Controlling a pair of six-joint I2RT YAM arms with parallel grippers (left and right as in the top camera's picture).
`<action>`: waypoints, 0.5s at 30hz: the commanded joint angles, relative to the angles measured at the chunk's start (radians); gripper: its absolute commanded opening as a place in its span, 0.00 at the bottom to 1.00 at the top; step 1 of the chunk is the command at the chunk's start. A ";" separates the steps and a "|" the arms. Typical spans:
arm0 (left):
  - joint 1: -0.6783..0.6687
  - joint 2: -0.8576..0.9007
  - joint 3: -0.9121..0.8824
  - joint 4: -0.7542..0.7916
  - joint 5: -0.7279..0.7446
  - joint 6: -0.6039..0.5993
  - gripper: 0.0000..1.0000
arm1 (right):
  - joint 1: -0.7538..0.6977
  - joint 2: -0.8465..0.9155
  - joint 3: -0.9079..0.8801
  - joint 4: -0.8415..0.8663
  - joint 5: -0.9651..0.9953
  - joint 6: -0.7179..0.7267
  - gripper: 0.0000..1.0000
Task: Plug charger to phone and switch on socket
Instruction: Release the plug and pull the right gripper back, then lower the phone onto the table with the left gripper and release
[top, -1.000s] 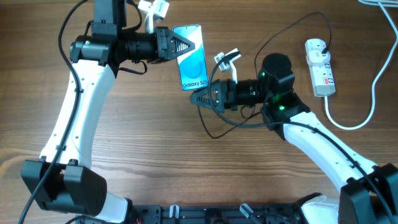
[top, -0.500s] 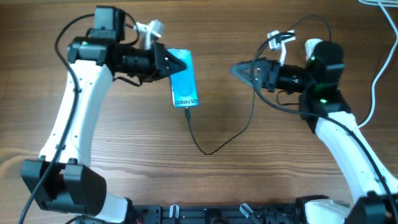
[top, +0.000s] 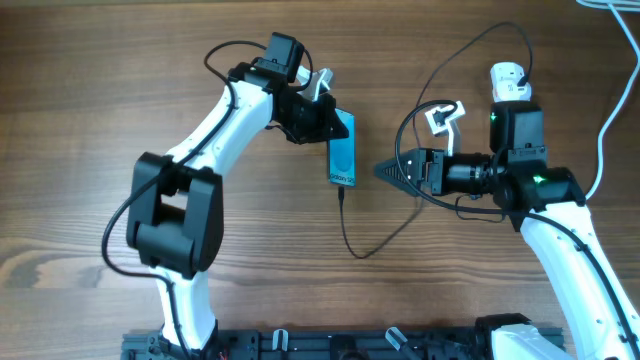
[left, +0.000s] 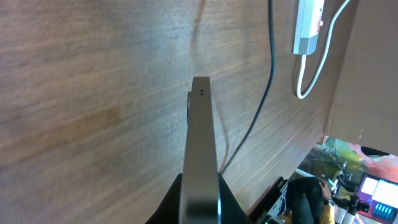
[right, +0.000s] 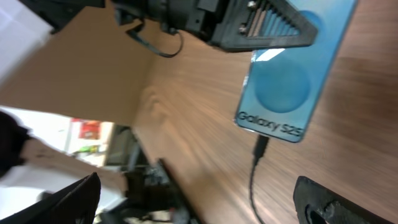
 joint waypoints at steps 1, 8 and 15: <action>-0.024 0.042 0.001 0.058 0.069 -0.005 0.04 | 0.000 -0.011 0.003 -0.053 0.179 -0.056 1.00; -0.085 0.143 0.001 0.211 0.068 -0.029 0.04 | 0.000 -0.011 0.003 -0.230 0.472 -0.058 1.00; -0.069 0.211 -0.001 0.230 0.054 -0.029 0.04 | 0.000 -0.011 0.002 -0.233 0.525 -0.060 1.00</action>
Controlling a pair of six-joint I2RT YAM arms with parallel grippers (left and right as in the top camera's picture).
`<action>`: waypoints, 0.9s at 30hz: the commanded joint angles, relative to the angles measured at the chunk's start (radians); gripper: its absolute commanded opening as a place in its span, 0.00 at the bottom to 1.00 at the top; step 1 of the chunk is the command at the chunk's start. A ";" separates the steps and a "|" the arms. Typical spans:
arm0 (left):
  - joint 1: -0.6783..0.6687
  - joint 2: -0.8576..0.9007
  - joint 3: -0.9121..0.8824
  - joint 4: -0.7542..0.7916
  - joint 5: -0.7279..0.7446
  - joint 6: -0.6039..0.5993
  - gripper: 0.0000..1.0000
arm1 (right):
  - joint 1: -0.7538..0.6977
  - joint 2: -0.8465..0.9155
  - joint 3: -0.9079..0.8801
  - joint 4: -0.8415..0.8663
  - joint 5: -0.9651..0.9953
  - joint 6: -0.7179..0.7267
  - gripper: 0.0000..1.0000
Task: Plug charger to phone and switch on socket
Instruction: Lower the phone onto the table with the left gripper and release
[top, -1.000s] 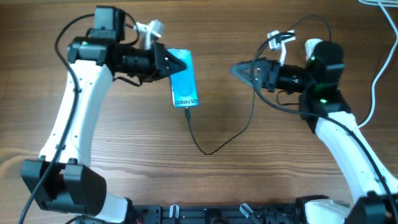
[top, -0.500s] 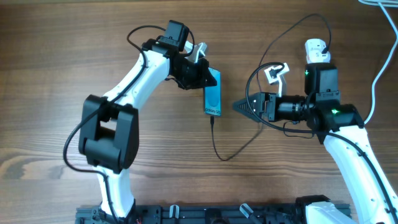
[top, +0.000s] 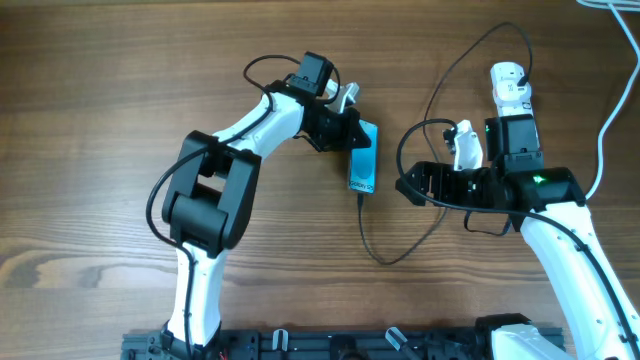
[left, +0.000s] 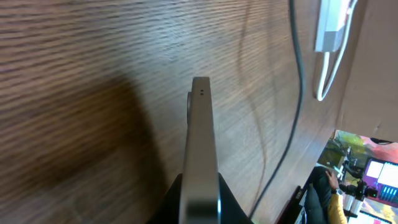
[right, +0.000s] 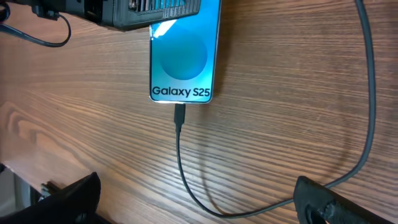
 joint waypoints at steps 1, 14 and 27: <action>0.008 0.043 -0.002 0.008 0.003 -0.016 0.04 | 0.001 -0.011 0.002 -0.002 0.077 -0.019 1.00; 0.008 0.077 -0.004 -0.031 -0.127 -0.091 0.12 | 0.000 -0.011 0.002 -0.001 0.087 -0.017 1.00; 0.008 0.077 -0.004 -0.080 -0.179 -0.092 0.46 | 0.000 -0.011 0.002 -0.001 0.088 -0.017 1.00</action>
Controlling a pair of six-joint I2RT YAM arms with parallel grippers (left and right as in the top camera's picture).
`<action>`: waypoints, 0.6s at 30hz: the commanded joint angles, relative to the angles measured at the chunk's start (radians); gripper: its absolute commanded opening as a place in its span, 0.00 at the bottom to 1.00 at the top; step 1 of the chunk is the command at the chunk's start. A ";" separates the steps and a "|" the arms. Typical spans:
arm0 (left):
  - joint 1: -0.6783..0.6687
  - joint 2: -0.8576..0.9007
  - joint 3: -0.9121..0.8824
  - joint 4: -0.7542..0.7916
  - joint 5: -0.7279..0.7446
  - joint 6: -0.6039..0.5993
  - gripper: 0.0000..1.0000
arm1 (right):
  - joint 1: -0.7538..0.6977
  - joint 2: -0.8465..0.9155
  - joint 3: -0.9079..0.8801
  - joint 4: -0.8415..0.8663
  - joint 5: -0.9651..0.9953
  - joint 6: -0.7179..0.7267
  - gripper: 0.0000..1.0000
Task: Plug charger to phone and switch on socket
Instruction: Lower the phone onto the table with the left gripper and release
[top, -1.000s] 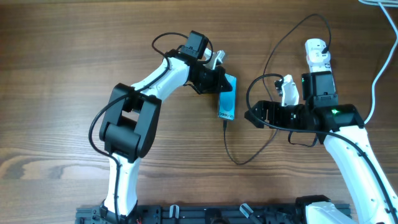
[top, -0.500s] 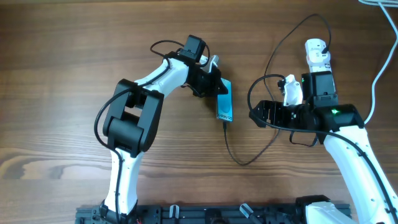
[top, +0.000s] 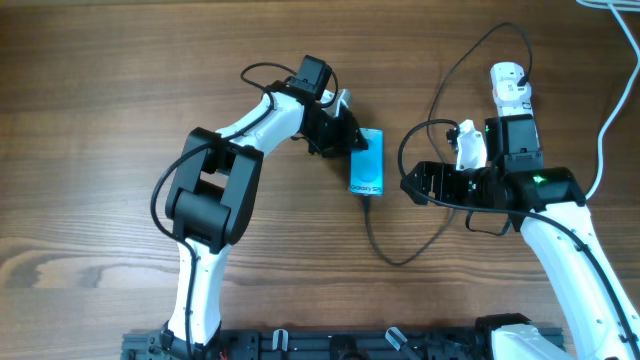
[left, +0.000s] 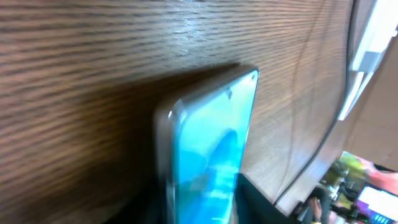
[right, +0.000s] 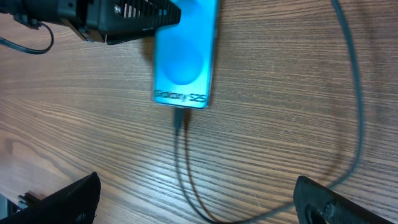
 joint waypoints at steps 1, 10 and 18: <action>0.002 0.040 -0.019 -0.024 -0.110 0.005 0.48 | 0.000 -0.011 0.002 -0.001 0.017 -0.013 1.00; 0.001 0.040 -0.019 -0.028 -0.110 -0.021 0.48 | 0.000 -0.011 0.002 -0.001 0.017 -0.013 1.00; 0.168 -0.223 -0.018 -0.268 -0.138 0.051 0.57 | 0.000 -0.011 0.002 0.008 0.017 0.122 1.00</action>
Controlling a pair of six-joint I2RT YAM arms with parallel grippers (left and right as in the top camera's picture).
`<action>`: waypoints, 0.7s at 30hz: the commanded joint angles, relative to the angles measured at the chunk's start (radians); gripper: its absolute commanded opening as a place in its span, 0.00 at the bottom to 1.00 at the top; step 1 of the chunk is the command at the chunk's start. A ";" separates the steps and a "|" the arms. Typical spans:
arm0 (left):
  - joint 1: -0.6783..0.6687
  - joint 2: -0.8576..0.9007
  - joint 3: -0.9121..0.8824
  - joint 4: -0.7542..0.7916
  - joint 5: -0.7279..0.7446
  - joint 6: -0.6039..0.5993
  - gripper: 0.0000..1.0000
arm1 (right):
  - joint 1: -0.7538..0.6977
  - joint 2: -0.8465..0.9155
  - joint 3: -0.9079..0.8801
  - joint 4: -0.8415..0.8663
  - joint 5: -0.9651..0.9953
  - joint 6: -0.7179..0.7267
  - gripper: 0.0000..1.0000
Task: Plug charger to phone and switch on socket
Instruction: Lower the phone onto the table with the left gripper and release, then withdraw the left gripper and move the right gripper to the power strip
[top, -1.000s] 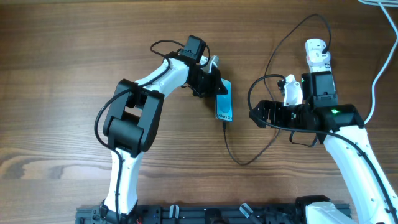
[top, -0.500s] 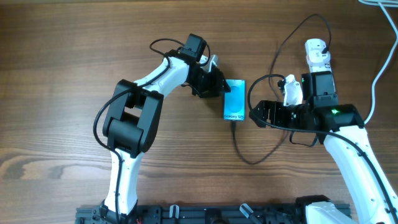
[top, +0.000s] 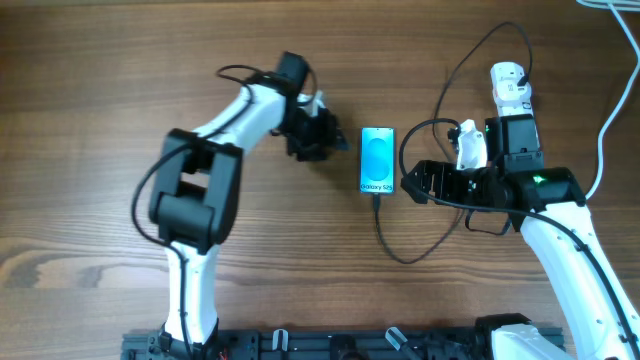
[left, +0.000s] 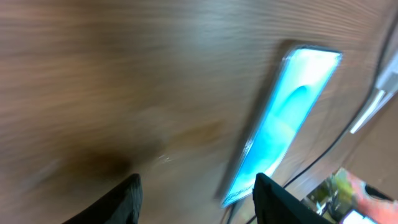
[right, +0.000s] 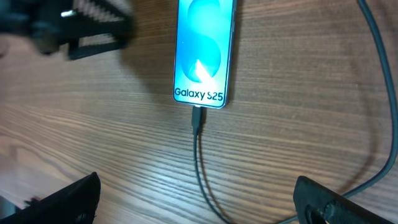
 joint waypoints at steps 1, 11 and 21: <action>0.102 -0.256 -0.011 -0.118 -0.129 0.087 0.57 | 0.000 -0.011 0.002 0.016 0.014 0.079 1.00; 0.047 -0.864 -0.012 -0.477 -0.609 0.128 0.58 | -0.001 -0.011 0.013 0.118 0.237 0.271 1.00; -0.193 -1.014 -0.014 -0.613 -0.814 -0.018 0.77 | -0.397 -0.010 0.384 -0.179 0.283 0.305 0.95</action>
